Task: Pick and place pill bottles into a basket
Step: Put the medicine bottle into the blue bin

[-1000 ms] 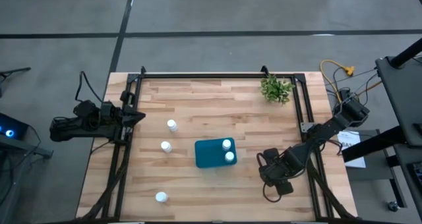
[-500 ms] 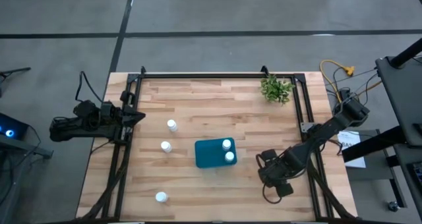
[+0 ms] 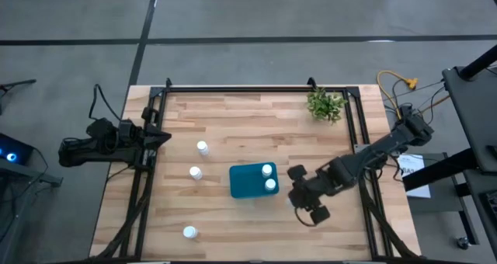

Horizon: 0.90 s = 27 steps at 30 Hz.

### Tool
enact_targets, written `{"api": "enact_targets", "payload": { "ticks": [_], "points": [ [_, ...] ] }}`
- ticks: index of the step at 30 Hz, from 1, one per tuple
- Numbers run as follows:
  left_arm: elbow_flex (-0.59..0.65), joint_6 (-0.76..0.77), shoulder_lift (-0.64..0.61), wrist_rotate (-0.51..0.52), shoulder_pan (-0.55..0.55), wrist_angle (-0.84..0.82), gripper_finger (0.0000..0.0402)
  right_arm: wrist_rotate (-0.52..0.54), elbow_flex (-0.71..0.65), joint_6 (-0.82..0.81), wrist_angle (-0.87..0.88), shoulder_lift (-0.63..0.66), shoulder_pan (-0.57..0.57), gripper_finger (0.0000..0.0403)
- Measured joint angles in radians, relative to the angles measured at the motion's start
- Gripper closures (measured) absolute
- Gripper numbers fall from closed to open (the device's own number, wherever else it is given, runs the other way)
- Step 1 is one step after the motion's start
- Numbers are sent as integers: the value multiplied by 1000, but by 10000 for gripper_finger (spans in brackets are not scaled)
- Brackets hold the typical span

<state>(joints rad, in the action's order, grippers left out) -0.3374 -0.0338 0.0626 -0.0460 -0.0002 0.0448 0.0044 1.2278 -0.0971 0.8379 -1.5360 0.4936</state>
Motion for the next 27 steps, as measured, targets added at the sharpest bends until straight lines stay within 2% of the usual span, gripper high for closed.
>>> {"api": "enact_targets", "payload": {
  "ticks": [7,15,27],
  "points": [
    [0,0,0,0,0,0,402,26,123,161,20,-59,-102,254],
    [0,-5,0,0,0,0,402,26,289,308,27,-234,-164,254],
    [0,-5,-1,0,0,1,402,26,479,400,137,-448,-217,254]
  ]
}}
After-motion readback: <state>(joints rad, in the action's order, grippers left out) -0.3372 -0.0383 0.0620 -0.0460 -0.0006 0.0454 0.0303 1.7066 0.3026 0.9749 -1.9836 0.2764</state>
